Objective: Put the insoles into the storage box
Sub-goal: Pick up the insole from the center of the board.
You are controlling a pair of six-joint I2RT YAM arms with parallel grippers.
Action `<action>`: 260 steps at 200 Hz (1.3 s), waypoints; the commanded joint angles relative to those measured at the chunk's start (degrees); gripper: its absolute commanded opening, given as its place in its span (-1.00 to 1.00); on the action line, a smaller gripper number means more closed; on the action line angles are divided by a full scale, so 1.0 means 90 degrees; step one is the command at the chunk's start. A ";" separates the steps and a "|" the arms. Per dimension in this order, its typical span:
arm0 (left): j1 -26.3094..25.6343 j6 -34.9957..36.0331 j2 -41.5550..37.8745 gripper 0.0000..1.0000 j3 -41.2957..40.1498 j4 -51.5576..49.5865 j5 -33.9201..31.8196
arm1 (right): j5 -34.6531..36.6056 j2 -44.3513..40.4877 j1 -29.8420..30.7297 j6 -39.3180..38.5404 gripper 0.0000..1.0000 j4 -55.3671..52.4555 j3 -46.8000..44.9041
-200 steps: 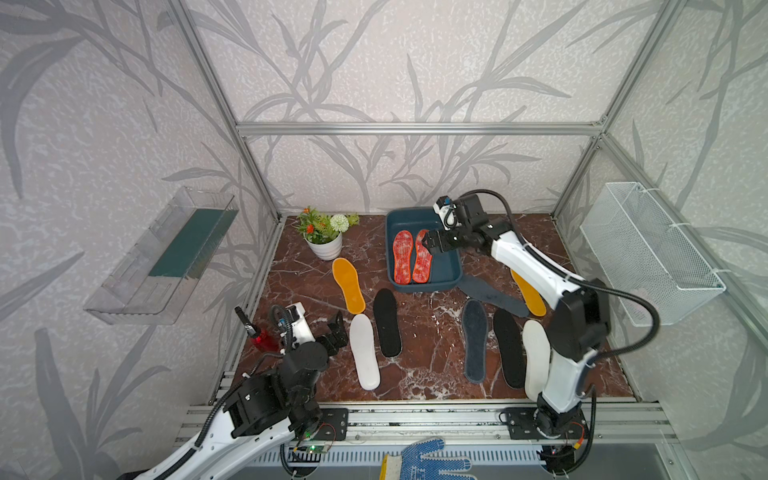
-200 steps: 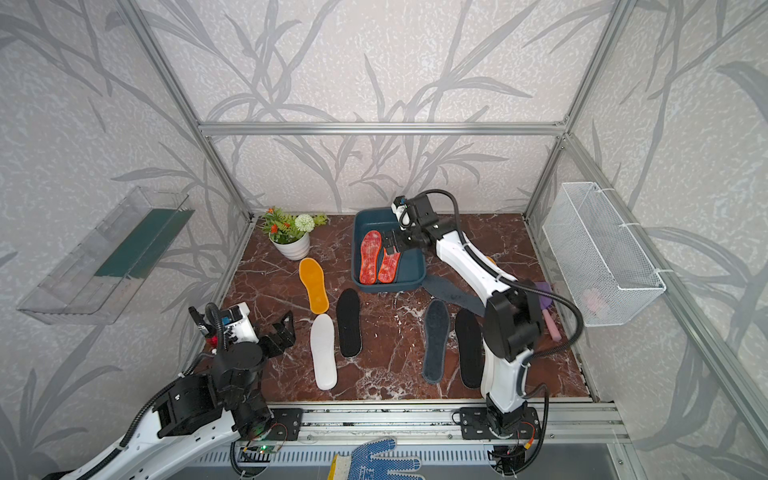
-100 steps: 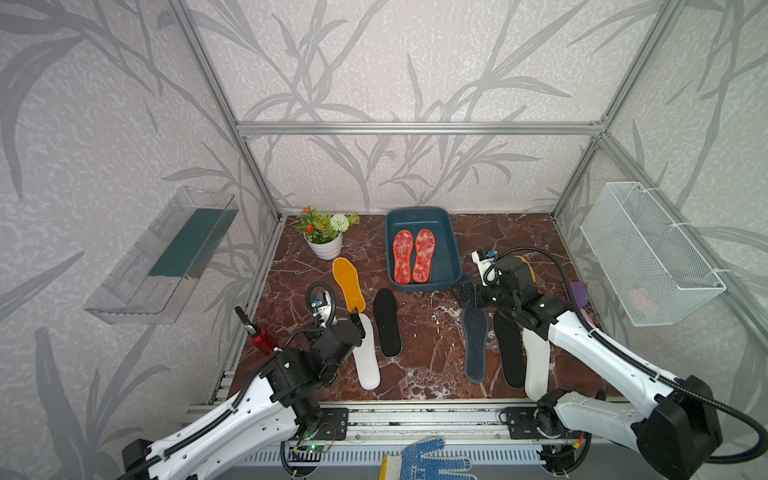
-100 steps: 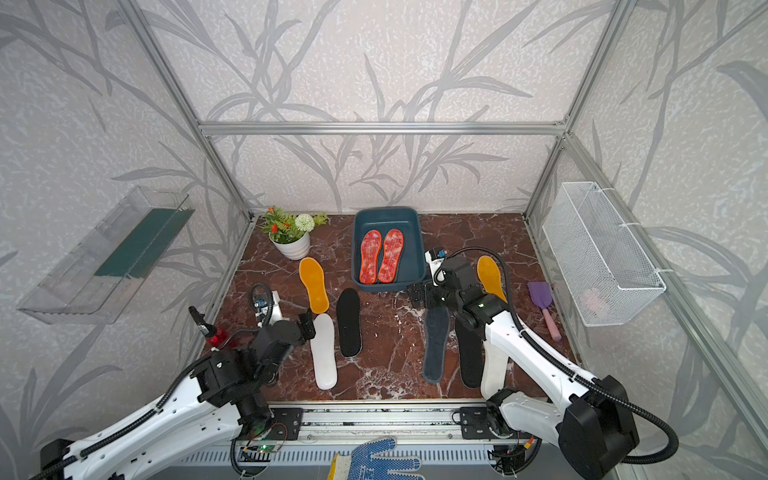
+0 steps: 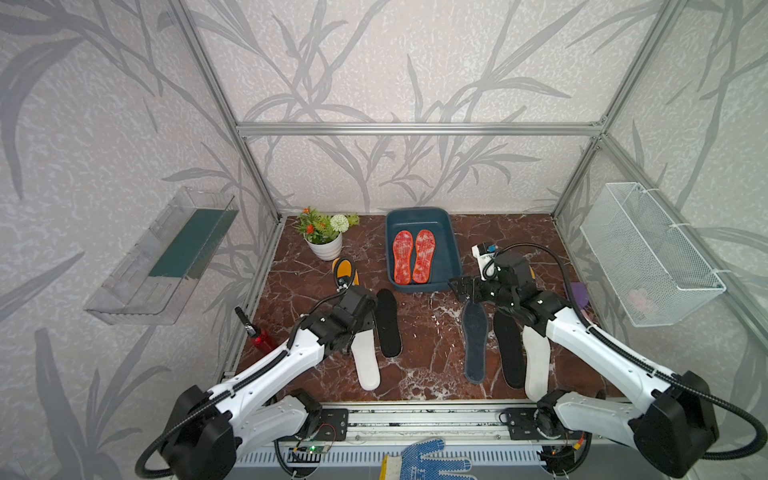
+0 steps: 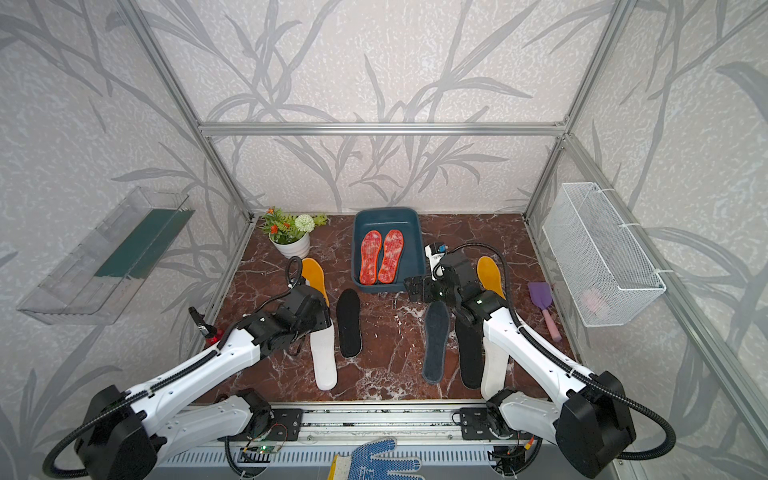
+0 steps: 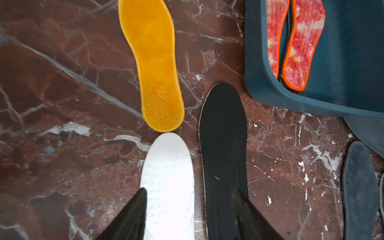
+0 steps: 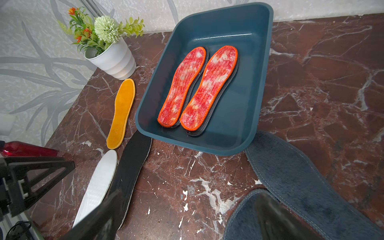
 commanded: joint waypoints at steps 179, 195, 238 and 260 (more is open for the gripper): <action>0.0241 0.0082 0.2306 -0.34 0.0719 0.0287 0.1459 | 0.0191 -0.0313 0.0001 -0.0065 0.98 -0.0114 -0.0151; 0.0243 0.0068 0.2411 -0.36 0.0736 0.0307 0.1477 | 0.0201 -0.0308 -0.0005 -0.0065 0.98 -0.0115 -0.0153; 0.0248 0.0102 0.2620 -0.44 0.0852 0.0345 0.1481 | 0.0231 -0.0298 0.0001 -0.0095 0.98 -0.0125 -0.0114; 0.0243 0.0092 0.2725 -0.48 0.0888 0.0411 0.1539 | 0.0239 -0.0269 0.0001 -0.0105 0.98 -0.0128 -0.0109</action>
